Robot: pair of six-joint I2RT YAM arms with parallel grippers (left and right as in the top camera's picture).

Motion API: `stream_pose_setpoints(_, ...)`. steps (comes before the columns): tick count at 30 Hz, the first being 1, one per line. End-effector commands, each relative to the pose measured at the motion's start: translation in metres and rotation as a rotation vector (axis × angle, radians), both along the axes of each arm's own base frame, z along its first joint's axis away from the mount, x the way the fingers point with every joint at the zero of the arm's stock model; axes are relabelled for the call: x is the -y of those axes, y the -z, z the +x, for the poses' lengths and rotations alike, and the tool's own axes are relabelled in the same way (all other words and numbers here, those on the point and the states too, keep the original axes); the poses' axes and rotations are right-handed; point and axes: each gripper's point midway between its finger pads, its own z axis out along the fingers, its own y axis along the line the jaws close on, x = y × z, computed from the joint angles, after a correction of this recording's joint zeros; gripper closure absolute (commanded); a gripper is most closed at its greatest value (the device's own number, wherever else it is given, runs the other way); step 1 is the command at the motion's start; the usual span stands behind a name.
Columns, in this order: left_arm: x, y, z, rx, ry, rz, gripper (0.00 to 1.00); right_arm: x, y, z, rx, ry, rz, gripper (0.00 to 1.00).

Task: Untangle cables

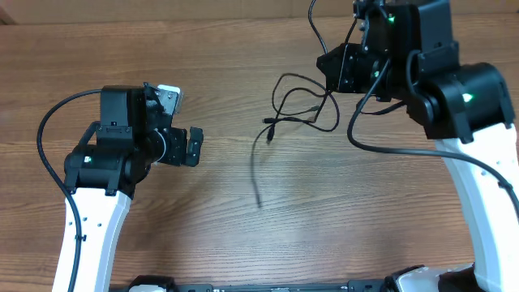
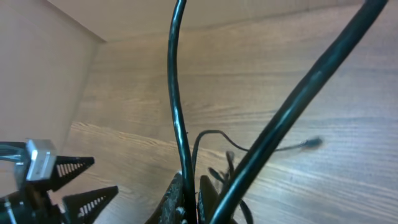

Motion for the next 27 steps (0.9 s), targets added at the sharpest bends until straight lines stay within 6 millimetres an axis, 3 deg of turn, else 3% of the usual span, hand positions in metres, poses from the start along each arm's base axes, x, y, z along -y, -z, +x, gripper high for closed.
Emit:
stream_pose_setpoints(1, 0.002, 0.000, 0.000, 0.002, 0.022, 0.001, 0.00, 0.006, -0.040, -0.010, 0.120, 0.007, 0.035, 0.96)
stream_pose_setpoints(3, 0.002, 0.000, 0.000, 0.002, 0.022, 0.001, 0.01, 0.007, -0.046, -0.012, 0.138, 0.007, 0.041, 0.86)
stream_pose_setpoints(4, 0.002, 0.000, 0.000, 0.002, 0.022, 0.001, 0.00, 0.007, -0.049, -0.013, 0.148, 0.007, 0.044, 0.69)
stream_pose_setpoints(5, 0.002, 0.000, 0.000, 0.002, 0.022, 0.001, 0.00, 0.008, -0.050, -0.014, 0.150, 0.007, 0.044, 0.66)
stream_pose_setpoints(14, 0.002, 0.000, 0.000, 0.002, 0.022, 0.001, 0.00, 0.014, -0.041, -0.015, 0.122, 0.031, 0.011, 0.66)
stream_pose_setpoints(15, 0.002, 0.000, 0.000, 0.002, 0.022, 0.001, 0.01, 0.019, -0.036, -0.015, 0.108, 0.053, -0.012, 0.65)
stream_pose_setpoints(17, 0.002, 0.000, 0.000, 0.002, 0.022, 0.001, 0.00, 0.030, -0.023, -0.014, 0.070, 0.102, -0.069, 0.54)
stream_pose_setpoints(20, 0.002, 0.000, 0.000, 0.002, 0.022, 0.001, 0.01, 0.038, -0.004, -0.014, 0.006, 0.133, -0.129, 0.31)
stream_pose_setpoints(21, 0.002, 0.000, 0.000, 0.002, 0.022, 0.001, 0.01, 0.039, 0.006, -0.015, -0.026, 0.130, -0.150, 0.18)
stream_pose_setpoints(22, 0.002, 0.000, 0.000, 0.002, 0.022, 0.001, 0.00, 0.039, 0.012, -0.016, -0.042, 0.116, -0.169, 0.14)
stream_pose_setpoints(23, 0.002, 0.000, 0.000, 0.002, 0.022, 0.001, 0.01, 0.039, 0.027, -0.015, -0.071, 0.076, -0.221, 0.02)
stream_pose_setpoints(26, 0.002, 0.000, 0.000, 0.002, 0.022, 0.001, 0.00, 0.039, 0.051, -0.013, -0.129, 0.042, -0.272, 0.00)
stream_pose_setpoints(27, 0.002, 0.000, 0.000, 0.002, 0.022, 0.001, 0.00, 0.038, 0.069, -0.009, -0.172, 0.028, -0.298, 0.00)
